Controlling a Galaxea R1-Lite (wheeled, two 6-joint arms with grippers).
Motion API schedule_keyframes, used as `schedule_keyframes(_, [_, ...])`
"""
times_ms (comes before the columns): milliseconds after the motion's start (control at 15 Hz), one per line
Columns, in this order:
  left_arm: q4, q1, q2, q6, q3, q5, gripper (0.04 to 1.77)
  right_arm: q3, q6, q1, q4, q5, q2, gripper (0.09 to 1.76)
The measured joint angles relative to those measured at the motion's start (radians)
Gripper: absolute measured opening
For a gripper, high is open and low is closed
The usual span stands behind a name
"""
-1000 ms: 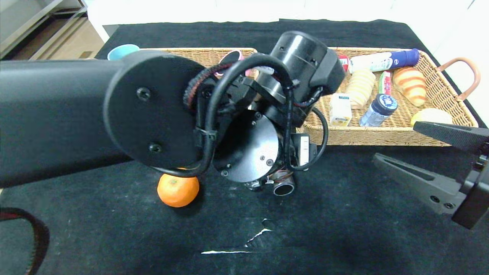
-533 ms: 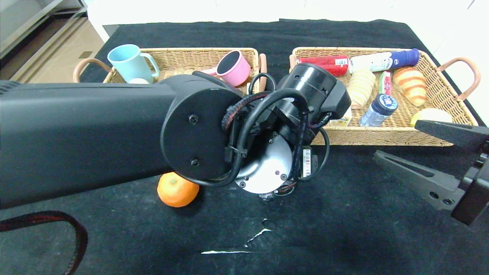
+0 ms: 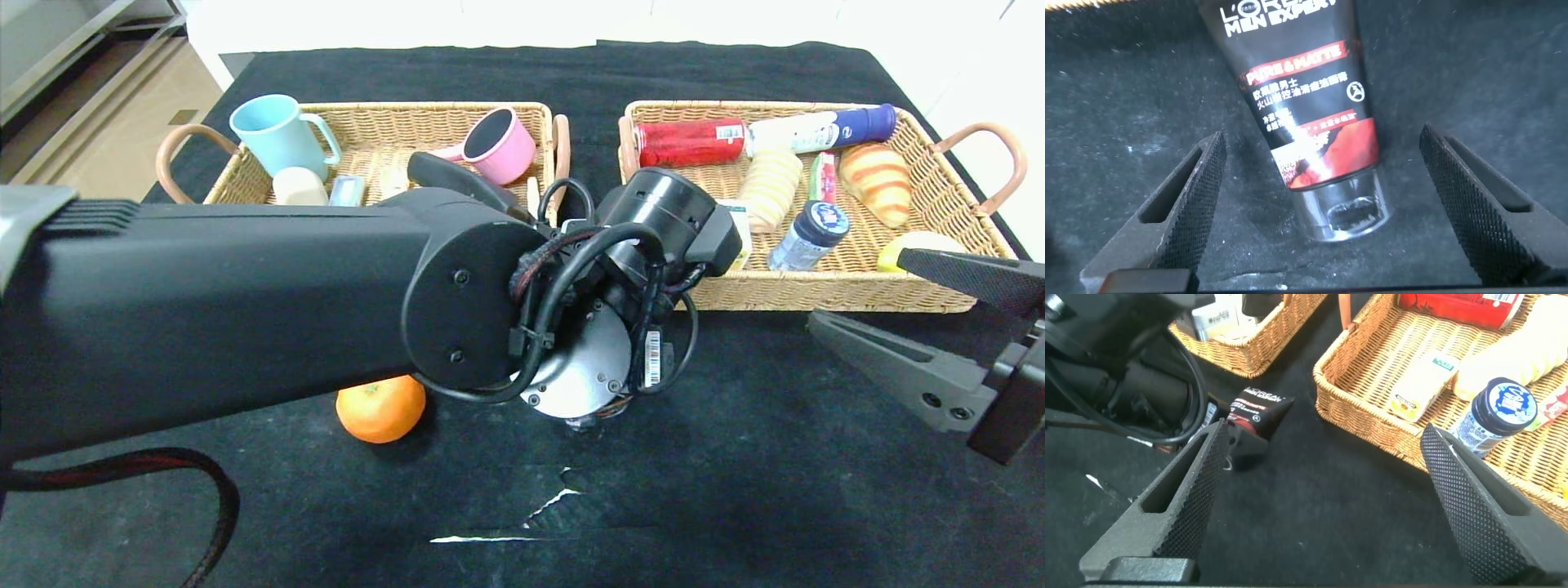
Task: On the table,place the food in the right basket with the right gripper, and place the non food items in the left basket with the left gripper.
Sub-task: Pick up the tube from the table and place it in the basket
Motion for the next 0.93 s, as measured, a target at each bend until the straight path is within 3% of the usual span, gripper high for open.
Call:
schedule_keyframes(667, [0.018,0.026,0.041,-0.013,-0.015,0.001,1.72,-0.008,0.0,-0.042,0.0,0.003,0.004,1.71])
schedule_keyframes(733, [0.016,0.026,0.045,-0.013,-0.019,0.001,1.62,-0.006,-0.001,-0.042,0.0,0.003,0.006,1.71])
schedule_keyframes(933, [0.019,0.026,0.051,-0.009,-0.03,0.0,1.13,-0.003,-0.001,-0.04,0.0,0.003,0.014,1.71])
